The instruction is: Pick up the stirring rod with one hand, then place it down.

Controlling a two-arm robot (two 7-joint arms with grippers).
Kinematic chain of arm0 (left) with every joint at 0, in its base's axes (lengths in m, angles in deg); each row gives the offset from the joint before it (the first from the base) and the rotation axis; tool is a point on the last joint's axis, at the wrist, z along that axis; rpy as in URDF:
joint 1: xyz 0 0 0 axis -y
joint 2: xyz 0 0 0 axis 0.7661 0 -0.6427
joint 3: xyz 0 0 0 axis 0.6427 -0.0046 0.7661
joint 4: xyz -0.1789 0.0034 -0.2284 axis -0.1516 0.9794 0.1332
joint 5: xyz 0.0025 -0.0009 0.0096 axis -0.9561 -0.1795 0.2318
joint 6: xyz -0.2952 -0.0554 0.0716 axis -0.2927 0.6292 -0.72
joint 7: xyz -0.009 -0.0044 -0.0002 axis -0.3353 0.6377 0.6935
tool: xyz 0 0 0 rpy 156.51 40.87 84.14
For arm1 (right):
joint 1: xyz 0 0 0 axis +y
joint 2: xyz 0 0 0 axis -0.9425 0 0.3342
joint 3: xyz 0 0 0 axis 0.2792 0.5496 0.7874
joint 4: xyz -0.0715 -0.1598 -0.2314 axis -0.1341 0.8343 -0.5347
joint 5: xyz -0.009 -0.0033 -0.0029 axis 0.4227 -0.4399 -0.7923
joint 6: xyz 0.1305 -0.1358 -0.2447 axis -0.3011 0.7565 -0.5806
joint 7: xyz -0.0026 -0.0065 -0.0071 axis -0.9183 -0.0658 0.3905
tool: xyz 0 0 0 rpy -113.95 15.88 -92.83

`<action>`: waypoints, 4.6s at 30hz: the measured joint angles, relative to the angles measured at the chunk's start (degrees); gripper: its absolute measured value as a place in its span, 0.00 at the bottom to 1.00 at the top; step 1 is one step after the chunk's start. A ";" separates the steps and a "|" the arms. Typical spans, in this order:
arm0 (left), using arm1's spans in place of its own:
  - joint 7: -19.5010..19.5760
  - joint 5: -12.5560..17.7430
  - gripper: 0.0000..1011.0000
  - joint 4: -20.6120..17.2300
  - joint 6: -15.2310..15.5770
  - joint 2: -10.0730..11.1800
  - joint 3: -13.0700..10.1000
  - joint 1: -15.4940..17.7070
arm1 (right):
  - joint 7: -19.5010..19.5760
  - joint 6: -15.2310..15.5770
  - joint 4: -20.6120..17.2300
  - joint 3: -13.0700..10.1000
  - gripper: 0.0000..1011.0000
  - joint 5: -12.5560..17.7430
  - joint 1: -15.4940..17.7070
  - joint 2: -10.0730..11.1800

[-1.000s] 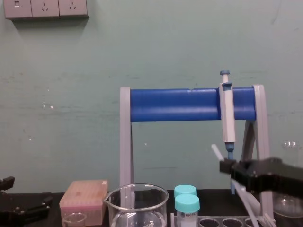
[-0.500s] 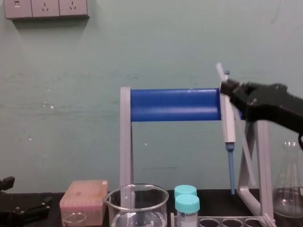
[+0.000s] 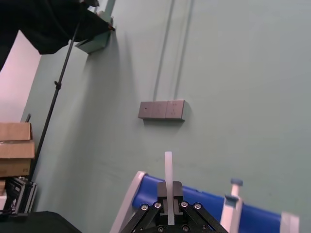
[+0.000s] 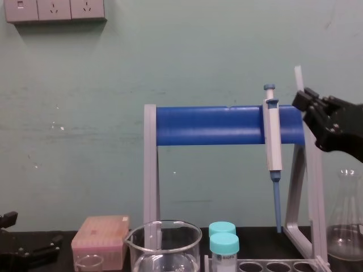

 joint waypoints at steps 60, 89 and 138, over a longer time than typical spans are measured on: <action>0.00 0.00 0.99 0.00 0.00 0.00 0.00 0.00 | -0.28 0.94 0.41 -0.41 0.06 0.47 0.45 -0.06; 0.00 0.00 0.99 0.00 0.00 0.00 0.00 0.00 | -0.28 0.95 0.41 -0.41 0.06 0.47 0.45 -0.06; 0.00 0.00 0.99 0.00 0.00 0.00 0.00 0.00 | -0.28 0.95 0.41 -0.41 0.06 0.48 0.45 -0.06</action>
